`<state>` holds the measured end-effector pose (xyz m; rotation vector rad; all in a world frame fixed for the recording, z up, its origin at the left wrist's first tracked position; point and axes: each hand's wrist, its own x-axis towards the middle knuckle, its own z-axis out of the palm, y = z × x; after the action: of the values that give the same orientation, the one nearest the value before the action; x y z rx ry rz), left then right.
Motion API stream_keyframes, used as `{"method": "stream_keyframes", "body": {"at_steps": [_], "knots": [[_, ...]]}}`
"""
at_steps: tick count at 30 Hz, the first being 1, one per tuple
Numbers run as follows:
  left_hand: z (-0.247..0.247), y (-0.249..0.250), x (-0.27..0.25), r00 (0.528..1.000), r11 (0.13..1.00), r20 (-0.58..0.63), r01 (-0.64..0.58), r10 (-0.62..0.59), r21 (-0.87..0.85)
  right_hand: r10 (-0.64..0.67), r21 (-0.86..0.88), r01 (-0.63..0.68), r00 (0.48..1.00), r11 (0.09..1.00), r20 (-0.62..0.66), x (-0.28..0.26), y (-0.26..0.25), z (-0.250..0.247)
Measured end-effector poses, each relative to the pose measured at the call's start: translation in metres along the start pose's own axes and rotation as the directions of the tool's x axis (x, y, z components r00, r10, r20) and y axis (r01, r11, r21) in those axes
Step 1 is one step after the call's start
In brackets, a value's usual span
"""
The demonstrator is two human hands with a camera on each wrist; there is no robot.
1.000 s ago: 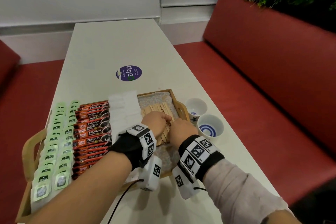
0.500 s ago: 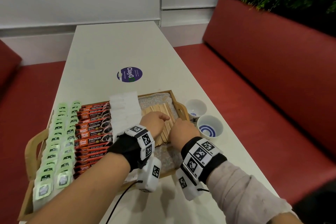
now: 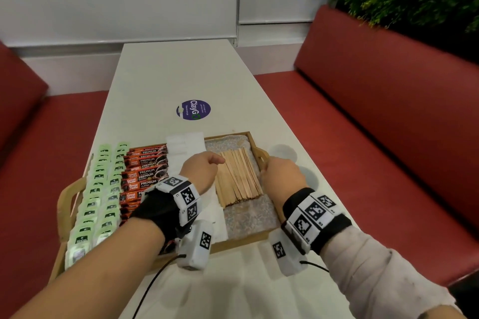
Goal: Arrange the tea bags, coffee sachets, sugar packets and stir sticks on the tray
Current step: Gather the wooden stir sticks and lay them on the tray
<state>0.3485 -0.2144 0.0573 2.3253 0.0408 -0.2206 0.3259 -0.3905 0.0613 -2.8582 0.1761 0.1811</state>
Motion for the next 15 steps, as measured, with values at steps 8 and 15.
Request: {"method": "stream_keyframes", "body": {"at_steps": [8, 15], "knots": [[-0.071, -0.039, -0.027, 0.975, 0.997, -0.210, 0.072, -0.075, -0.024, 0.030, 0.182, -0.008, 0.993, 0.983, -0.117, -0.003, 0.011, -0.025], [-0.137, -0.091, -0.063, 0.884, 0.970, -0.401, 0.234, -0.242, -0.069, 0.066, 0.182, -0.064, 0.998, 0.981, -0.005, 0.006, 0.006, -0.024]]}}
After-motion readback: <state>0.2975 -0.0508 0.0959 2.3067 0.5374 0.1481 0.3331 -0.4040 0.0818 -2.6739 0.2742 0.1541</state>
